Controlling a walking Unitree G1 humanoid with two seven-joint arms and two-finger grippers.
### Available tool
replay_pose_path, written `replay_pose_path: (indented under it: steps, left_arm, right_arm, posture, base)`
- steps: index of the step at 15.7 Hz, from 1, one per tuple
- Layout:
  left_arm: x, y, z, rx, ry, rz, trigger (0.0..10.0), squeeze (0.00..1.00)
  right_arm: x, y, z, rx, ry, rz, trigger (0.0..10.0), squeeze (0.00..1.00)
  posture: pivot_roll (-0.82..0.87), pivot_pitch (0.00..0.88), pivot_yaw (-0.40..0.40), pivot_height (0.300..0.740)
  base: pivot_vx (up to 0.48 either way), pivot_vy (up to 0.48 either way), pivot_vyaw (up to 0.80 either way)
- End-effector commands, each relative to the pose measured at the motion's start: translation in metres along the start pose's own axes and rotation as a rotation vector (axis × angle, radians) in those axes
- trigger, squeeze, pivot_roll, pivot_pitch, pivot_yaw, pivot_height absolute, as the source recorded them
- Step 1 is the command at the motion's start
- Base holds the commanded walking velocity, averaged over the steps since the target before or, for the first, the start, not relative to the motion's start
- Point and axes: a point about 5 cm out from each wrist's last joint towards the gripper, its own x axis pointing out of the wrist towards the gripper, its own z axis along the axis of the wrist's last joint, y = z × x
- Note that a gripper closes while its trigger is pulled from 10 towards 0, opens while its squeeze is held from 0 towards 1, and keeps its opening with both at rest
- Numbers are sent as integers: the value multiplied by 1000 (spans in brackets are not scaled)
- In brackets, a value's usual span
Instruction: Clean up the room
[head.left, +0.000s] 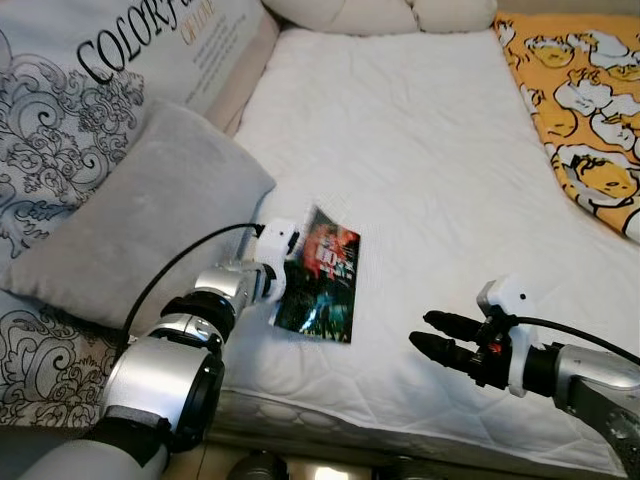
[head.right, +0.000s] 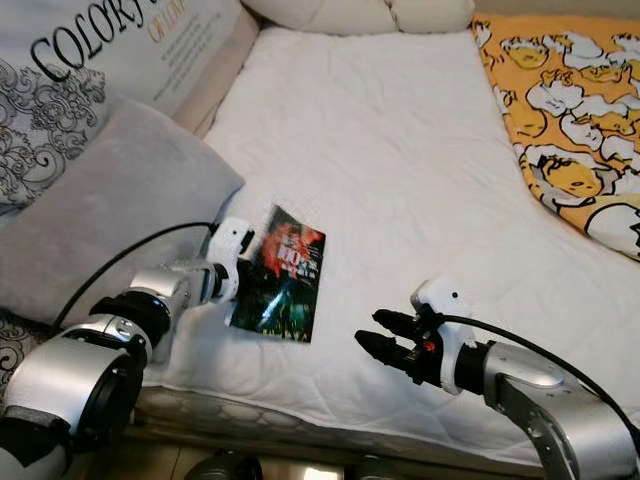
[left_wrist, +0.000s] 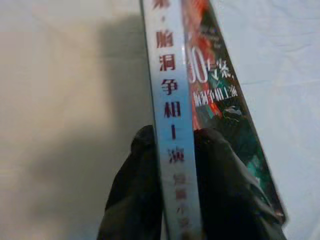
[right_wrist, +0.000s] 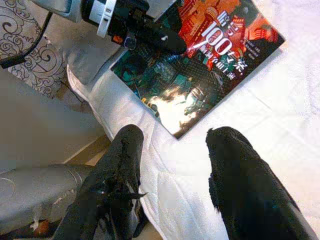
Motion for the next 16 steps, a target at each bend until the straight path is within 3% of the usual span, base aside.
replay_pose_path:
  steps: [1, 9, 12, 14, 16]
  left_arm:
    - [-3, 7, 4, 24, -15, 48, 10000, 1000]
    - [-11, 24, 11, 157, -33, 171, 10000, 1000]
    - [-16, 32, 13, 251, -39, 224, 10000, 1000]
    - [-18, 31, 23, 227, -123, 189, 10000, 1000]
    - [-26, 30, 45, 98, -346, 153, 10000, 1000]
  right_arm:
    - [1, 2, 4, -27, 1, -9, 10000, 0]
    - [6, 1, 7, -60, -7, 2, 10000, 0]
    - [10, 2, 8, -64, -15, 7, 10000, 0]
    - [12, 1, 10, -62, -39, -16, 10000, 0]
    - [22, -5, 14, -38, -130, -175, 10000, 0]
  posture:
    - [-114, 135, 61, 740]
    - [-106, 122, 58, 740]
    - [-101, 111, 58, 740]
    - [-89, 91, 60, 740]
    - [-69, 40, 69, 740]
  base:
    - [0, 0, 0]
    - [0, 0, 0]
    - [0, 0, 0]
    - [0, 0, 0]
    - [0, 0, 0]
